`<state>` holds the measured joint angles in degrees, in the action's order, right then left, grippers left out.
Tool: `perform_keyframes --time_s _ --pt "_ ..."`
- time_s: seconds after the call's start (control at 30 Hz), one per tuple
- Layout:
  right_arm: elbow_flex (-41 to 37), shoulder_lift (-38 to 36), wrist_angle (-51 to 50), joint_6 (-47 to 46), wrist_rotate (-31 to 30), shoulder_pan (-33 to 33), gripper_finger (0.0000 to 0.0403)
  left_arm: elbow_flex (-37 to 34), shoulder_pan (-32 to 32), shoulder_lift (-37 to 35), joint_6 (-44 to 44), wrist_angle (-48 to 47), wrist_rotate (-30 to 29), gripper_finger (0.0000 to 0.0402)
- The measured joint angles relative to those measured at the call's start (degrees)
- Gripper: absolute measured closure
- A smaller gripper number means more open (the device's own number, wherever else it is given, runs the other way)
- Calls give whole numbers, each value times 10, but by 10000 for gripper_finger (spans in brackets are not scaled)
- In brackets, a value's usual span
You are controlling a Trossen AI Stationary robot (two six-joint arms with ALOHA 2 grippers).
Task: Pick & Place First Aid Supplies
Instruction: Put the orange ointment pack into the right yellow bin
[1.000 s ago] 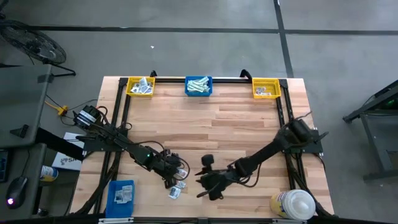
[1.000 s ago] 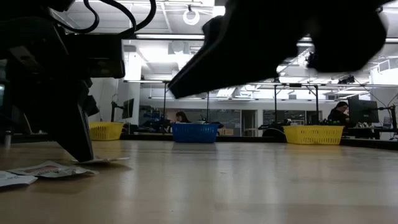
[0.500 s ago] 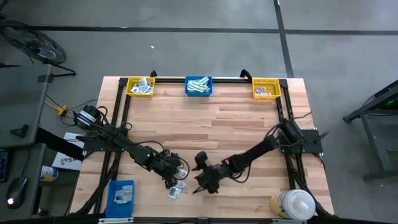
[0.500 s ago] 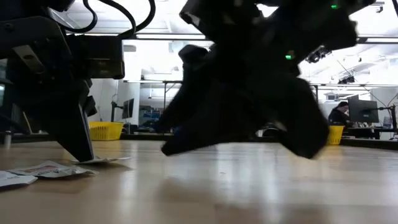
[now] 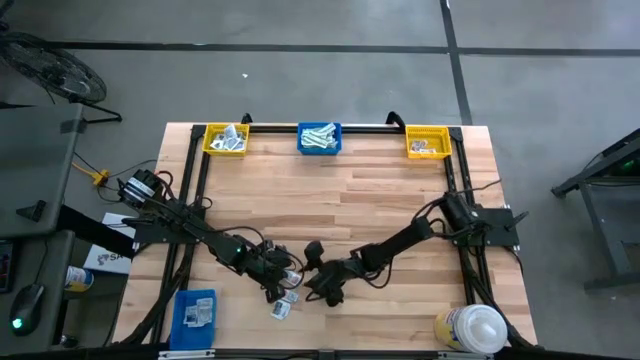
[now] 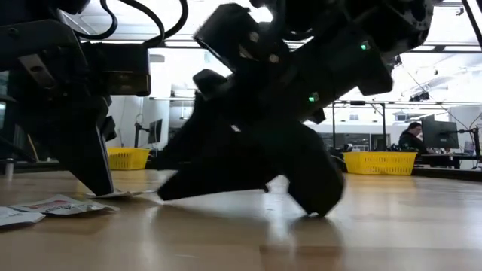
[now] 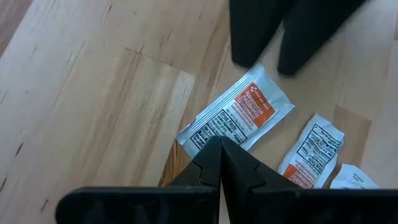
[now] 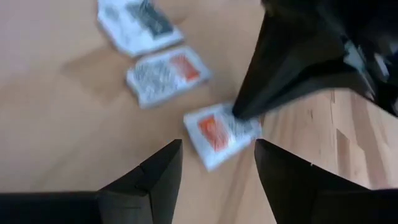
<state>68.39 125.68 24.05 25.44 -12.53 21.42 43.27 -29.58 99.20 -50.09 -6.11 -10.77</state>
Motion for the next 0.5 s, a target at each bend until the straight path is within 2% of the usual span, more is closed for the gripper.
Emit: perform_keyframes --time_s 0.13,0.33,0.5 --pt "29 26 8 -8 23 0 207 0 0 0 -6 0 0 401" --pt "85 63 -34 -4 14 -1 208 0 0 0 -8 0 1 401" --pt "104 64 -115 -19 -35 0 208 0 0 0 -8 0 8 401"
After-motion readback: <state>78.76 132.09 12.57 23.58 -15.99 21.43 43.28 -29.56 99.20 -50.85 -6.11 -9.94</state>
